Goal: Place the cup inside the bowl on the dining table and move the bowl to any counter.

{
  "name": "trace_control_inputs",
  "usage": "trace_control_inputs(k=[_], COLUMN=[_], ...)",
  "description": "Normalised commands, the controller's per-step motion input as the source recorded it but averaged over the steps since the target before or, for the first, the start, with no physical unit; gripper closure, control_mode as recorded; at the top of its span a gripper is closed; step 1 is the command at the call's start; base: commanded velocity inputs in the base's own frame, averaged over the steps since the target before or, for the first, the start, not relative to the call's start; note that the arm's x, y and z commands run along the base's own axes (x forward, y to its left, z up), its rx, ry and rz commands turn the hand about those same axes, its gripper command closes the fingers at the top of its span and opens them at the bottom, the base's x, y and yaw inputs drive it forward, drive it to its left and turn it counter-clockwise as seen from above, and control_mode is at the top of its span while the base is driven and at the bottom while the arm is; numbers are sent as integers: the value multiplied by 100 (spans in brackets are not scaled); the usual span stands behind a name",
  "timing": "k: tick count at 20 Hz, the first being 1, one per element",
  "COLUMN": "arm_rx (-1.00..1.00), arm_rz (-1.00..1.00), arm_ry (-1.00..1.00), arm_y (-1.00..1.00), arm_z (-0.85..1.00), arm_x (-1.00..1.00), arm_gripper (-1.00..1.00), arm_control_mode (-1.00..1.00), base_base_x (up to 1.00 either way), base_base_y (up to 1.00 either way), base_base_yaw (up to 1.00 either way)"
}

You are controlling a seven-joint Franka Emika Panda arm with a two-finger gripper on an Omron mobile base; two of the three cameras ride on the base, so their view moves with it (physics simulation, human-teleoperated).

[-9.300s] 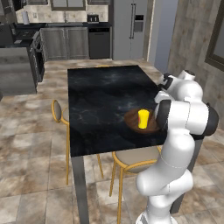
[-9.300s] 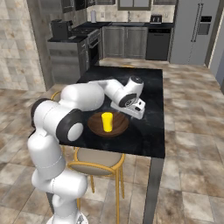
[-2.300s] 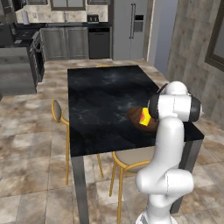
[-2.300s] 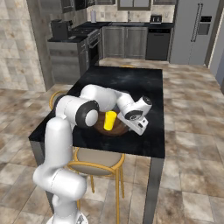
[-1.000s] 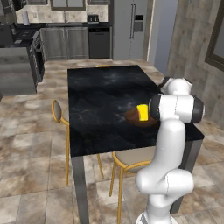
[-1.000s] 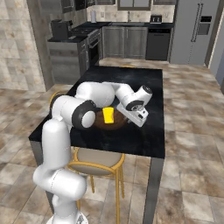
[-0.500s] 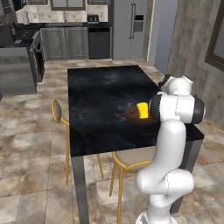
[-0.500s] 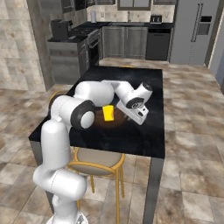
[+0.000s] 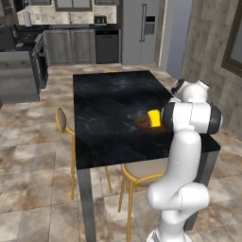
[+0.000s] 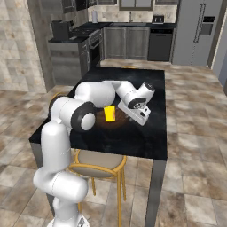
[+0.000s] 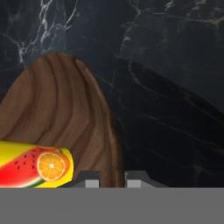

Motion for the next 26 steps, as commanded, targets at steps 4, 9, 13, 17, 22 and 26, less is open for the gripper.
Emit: trace_control_inputs(k=[4,9,13,17,22,26], arm_rx=[0,3,5,6,3,1], arm_rz=[0,0,0,0,0,0], arm_ry=[0,-1,-4,-6,-5,-6], arm_y=[0,0,0,0,0,0], arm_z=[2,3,2,2,10,24], arm_x=[-1,-4,-4,-1,0,0], arm_gripper=[100,100,100,100,100,100], arm_control_mode=[-100,-100,-100,-100,-100,-100], base_base_x=[0,0,0,0,0,0], base_base_y=[0,0,0,0,0,0], base_base_yaw=[0,0,0,0,0,0])
